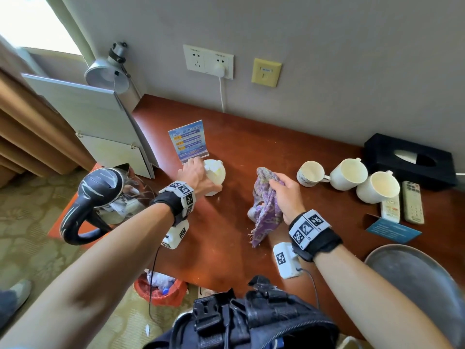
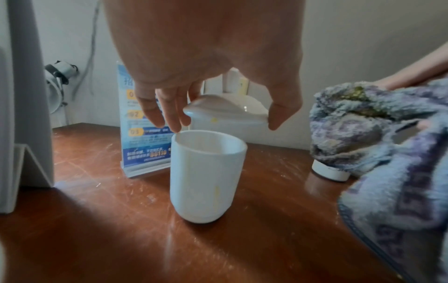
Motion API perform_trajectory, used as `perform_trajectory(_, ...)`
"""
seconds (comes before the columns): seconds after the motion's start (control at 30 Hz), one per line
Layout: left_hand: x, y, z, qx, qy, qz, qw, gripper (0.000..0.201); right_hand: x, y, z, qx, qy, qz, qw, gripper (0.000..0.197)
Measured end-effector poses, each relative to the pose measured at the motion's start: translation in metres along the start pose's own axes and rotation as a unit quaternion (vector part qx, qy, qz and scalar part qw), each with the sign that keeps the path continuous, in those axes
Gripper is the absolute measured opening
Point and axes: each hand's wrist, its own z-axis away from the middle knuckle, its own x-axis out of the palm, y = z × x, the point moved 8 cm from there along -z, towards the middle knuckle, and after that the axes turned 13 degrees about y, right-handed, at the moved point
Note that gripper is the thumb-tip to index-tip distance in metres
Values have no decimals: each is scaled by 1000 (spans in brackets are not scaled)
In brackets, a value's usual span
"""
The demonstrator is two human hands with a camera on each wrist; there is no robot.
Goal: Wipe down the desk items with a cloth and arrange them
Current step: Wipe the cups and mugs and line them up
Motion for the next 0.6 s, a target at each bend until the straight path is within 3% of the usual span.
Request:
perform_trajectory(0.13,-12,24,8,48,24,33,998,94,2,-23,5,-38,-14,-26,999,22)
perform_trajectory(0.37,-7,80,29,107,-35,122,986,103,0,-47,12,-46,-34,-110,992,27)
perform_trajectory(0.5,4,102,37,108,-78,136,982,107,-13,-48,15,-23,-37,-178,983,29)
perform_trajectory(0.6,14,112,40,67,-123,244,960,89,-29,-45,12,-18,-21,-198,980,28)
